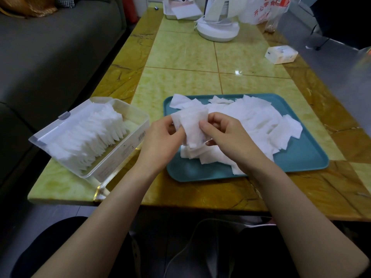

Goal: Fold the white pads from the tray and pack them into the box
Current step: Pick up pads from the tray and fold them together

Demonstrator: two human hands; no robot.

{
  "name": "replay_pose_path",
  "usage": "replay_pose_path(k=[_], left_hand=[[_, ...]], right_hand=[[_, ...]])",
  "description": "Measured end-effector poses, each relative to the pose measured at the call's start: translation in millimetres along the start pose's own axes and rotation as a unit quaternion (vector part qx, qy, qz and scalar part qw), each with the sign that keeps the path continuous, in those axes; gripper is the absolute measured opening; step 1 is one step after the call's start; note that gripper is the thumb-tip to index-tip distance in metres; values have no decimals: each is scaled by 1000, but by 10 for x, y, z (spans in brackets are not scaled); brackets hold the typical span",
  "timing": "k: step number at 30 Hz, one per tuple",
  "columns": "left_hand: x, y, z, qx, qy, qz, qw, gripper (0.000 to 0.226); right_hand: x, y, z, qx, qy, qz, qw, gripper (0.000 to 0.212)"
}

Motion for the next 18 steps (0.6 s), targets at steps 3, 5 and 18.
replay_pose_path(k=[3, 5, 18], left_hand=[[15, -10, 13, -3, -10, -3, 1000, 15], [24, -5, 15, -6, -12, -7, 1000, 25], [-48, -15, 31, 86, 184, -1, 979, 11]], right_hand=[[-65, 21, 62, -4, -49, 74, 996, 11], [-85, 24, 71, -9, -64, 93, 994, 10], [22, -15, 18, -138, -209, 15, 968, 68]])
Point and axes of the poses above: each hand's wrist, its own y-axis towards the middle knuckle, its own x-axis out of the palm, z = x × y, the point moved 5 cm from there along y, towards the middle knuckle, and after that the axes turned 6 degrees about -x, right-handed, at the moved point
